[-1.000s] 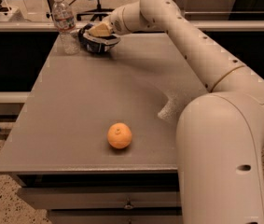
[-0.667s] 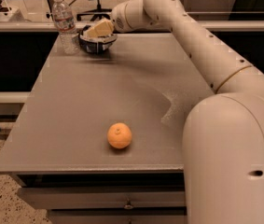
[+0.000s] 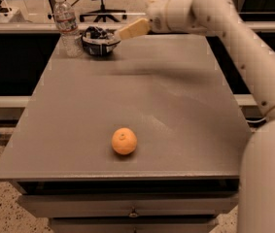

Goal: Move blue chip bag near water bottle

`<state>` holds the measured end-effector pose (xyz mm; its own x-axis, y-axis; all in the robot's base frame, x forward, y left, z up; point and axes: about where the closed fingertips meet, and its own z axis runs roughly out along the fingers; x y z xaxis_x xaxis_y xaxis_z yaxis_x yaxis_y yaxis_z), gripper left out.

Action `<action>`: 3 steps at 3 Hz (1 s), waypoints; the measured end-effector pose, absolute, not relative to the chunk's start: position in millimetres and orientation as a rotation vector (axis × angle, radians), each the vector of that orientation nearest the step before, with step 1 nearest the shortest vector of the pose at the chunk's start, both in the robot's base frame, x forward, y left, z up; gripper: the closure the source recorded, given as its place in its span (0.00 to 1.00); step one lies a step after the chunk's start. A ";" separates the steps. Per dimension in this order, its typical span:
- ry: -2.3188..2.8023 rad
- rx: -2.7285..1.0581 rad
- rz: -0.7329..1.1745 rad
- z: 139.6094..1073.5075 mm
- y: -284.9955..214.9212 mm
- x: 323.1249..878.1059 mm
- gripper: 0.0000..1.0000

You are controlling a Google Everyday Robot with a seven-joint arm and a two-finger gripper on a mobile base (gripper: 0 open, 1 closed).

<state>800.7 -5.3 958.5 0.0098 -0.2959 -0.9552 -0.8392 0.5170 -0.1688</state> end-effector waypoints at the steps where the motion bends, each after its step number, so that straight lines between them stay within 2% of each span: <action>1: 1.500 -1.097 0.539 956.3 -83.6 757.7 0.00; 2: 1.488 -1.176 0.432 968.5 -143.7 721.3 0.00; 3: 1.482 -1.192 0.409 974.0 -153.0 713.1 0.00</action>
Offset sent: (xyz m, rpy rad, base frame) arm -0.1375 -0.2259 0.0580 -0.3218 -0.2299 0.0207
